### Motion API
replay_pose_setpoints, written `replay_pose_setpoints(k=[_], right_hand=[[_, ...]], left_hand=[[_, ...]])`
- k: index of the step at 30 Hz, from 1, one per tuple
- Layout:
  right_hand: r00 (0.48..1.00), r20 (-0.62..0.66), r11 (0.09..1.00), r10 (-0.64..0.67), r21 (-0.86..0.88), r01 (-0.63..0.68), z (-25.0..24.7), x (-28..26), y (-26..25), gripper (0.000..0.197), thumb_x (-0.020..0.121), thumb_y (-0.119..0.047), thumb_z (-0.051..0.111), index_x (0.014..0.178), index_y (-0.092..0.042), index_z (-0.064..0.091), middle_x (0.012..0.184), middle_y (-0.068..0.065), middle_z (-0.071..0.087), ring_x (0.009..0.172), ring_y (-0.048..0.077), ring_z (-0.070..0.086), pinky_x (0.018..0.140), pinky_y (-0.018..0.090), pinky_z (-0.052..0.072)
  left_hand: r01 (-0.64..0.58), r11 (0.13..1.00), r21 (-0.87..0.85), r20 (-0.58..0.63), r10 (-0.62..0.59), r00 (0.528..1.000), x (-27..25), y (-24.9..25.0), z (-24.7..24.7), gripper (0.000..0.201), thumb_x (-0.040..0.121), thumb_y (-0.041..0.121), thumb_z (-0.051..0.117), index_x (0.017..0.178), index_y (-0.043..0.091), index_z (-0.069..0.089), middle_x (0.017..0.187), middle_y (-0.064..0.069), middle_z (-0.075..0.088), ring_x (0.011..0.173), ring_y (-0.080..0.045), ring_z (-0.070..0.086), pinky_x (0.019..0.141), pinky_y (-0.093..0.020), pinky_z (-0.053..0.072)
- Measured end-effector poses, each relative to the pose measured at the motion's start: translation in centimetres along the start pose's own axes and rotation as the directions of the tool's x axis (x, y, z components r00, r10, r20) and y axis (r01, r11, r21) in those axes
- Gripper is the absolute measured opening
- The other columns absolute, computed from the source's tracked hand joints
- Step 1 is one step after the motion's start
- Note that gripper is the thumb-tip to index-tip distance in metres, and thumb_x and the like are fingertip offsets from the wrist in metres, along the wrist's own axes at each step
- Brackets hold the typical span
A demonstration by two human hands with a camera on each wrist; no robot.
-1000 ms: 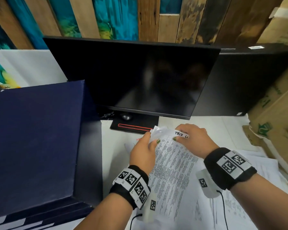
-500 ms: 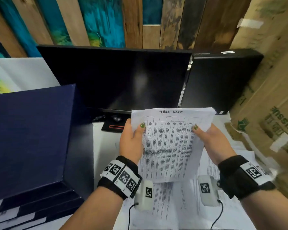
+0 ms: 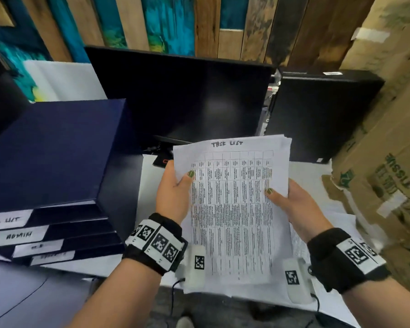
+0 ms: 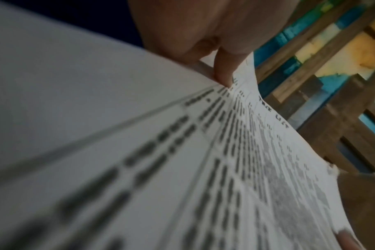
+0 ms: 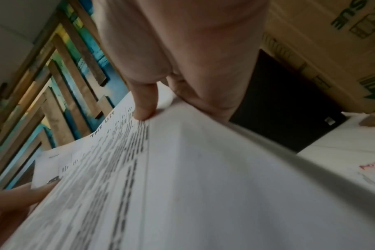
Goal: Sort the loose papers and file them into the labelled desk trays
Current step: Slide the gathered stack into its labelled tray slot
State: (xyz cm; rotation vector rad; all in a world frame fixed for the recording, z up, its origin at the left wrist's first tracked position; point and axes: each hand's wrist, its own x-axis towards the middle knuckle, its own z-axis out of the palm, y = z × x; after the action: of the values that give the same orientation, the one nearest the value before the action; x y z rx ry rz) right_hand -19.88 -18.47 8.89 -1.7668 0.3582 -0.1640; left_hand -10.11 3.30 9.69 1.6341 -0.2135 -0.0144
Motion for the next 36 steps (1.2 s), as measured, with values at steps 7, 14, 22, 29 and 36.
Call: replay_pose_setpoints(k=[7, 14, 22, 29, 36], right_hand=[[0.997, 0.077, 1.000, -0.019, 0.018, 0.018, 3.8, -1.9, 0.9, 0.040, 0.089, -0.029, 0.060, 0.128, -0.029, 0.054, 0.119, -0.016, 0.065, 0.110, 0.004, 0.061, 0.095, 0.029, 0.045], [0.987, 0.159, 0.999, 0.011, 0.046, -0.018, 9.7, -3.8, 1.4, 0.032, 0.090, -0.017, 0.059, 0.119, -0.031, 0.056, 0.111, -0.020, 0.066, 0.100, -0.008, 0.062, 0.079, 0.010, 0.046], [0.951, 0.284, 0.987, 0.126, 0.060, -0.149, 19.5, -6.7, 1.7, 0.034, 0.088, -0.017, 0.062, 0.119, -0.032, 0.057, 0.113, -0.015, 0.068, 0.106, 0.005, 0.063, 0.099, 0.037, 0.047], [0.929, 0.343, 0.988, 0.140, 0.015, -0.155, 27.9, -9.1, 1.4, 0.040, 0.090, -0.019, 0.059, 0.125, -0.034, 0.050, 0.119, -0.018, 0.062, 0.112, 0.001, 0.056, 0.102, 0.029, 0.043], [0.951, 0.290, 0.991, 0.111, 0.036, -0.127, 32.7, -8.7, -1.0, 0.028, 0.091, -0.019, 0.058, 0.110, -0.040, 0.057, 0.108, -0.020, 0.066, 0.100, -0.007, 0.061, 0.093, 0.023, 0.047]], left_hand=[[0.099, 0.983, -0.157, -0.142, -0.121, 0.982, -3.3, -1.4, -4.8, 0.026, 0.098, 0.026, 0.044, 0.117, 0.023, 0.061, 0.118, 0.008, 0.065, 0.114, -0.006, 0.058, 0.106, -0.034, 0.041], [-0.026, 0.999, -0.034, -0.320, 0.014, 0.947, -8.1, -2.4, -9.5, 0.023, 0.099, 0.024, 0.038, 0.096, 0.025, 0.061, 0.092, 0.008, 0.067, 0.081, 0.007, 0.062, 0.067, -0.008, 0.048], [0.110, 0.994, 0.019, -0.493, -0.086, 0.866, -10.6, -5.7, -19.2, 0.027, 0.097, 0.032, 0.043, 0.082, 0.015, 0.058, 0.071, 0.016, 0.061, 0.062, 0.005, 0.052, 0.062, -0.012, 0.043], [0.215, 0.976, 0.026, -0.533, -0.169, 0.829, -11.2, -7.5, -27.3, 0.020, 0.098, 0.026, 0.045, 0.095, 0.020, 0.064, 0.087, 0.011, 0.066, 0.079, 0.005, 0.060, 0.066, -0.011, 0.044], [0.299, 0.935, 0.191, -0.488, -0.174, 0.855, -8.7, -7.7, -33.4, 0.027, 0.097, 0.039, 0.043, 0.090, 0.021, 0.063, 0.082, 0.009, 0.065, 0.078, -0.010, 0.057, 0.074, -0.027, 0.043]])
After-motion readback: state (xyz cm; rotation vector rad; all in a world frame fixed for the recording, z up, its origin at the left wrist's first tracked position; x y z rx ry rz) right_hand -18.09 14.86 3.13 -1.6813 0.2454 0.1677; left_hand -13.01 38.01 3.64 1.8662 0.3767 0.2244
